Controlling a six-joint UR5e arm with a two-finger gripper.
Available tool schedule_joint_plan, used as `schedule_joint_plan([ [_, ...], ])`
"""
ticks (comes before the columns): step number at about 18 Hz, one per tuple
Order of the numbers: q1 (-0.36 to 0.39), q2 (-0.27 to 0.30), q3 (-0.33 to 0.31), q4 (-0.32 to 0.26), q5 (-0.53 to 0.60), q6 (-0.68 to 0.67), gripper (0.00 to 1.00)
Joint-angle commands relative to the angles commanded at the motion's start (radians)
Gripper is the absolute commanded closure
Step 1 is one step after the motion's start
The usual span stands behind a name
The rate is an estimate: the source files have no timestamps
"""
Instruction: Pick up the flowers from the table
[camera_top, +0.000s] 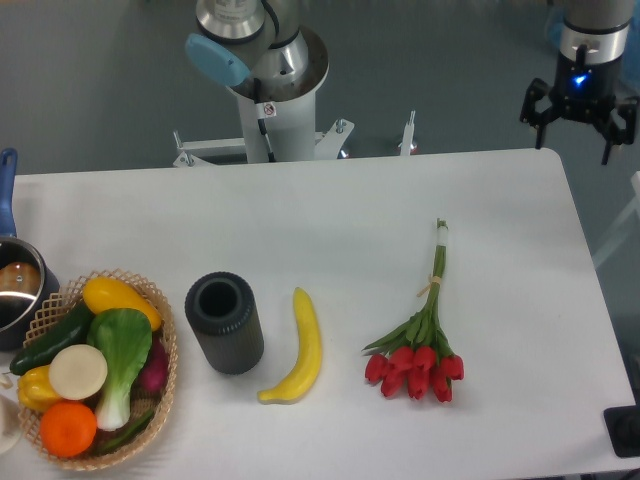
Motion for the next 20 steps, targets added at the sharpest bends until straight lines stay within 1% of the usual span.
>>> schedule_joint_plan([
  [6,-0.009,-0.003,-0.017,0.005,0.0,-0.012,0.0],
  [7,-0.011,-0.011,-0.02,0.006,-0.002,-0.012,0.0],
  [9,-0.012,-0.017,-0.026,0.006,-0.049,-0.015,0.0],
  [10,-0.011,-0.018,-0.044,0.009,-0.081,-0.015,0.0],
  [11,-0.011,-0.021,-0.063,0.026,-0.107,-0.017,0.0],
  [12,-0.011,-0.026,-0.084,0.055,-0.121,-0.024,0.0],
  [13,-0.011,-0.028,-0.104,0.084,-0.124,-0.046,0.0],
  [14,-0.014,-0.031,-0.112,0.1,-0.126,-0.064,0.0],
  [16,-0.024,-0.057,-0.115,0.101,-0.124,-0.089,0.0],
  [20,-0.055,-0.081,-0.109,0.101,-0.126,-0.202,0.0],
])
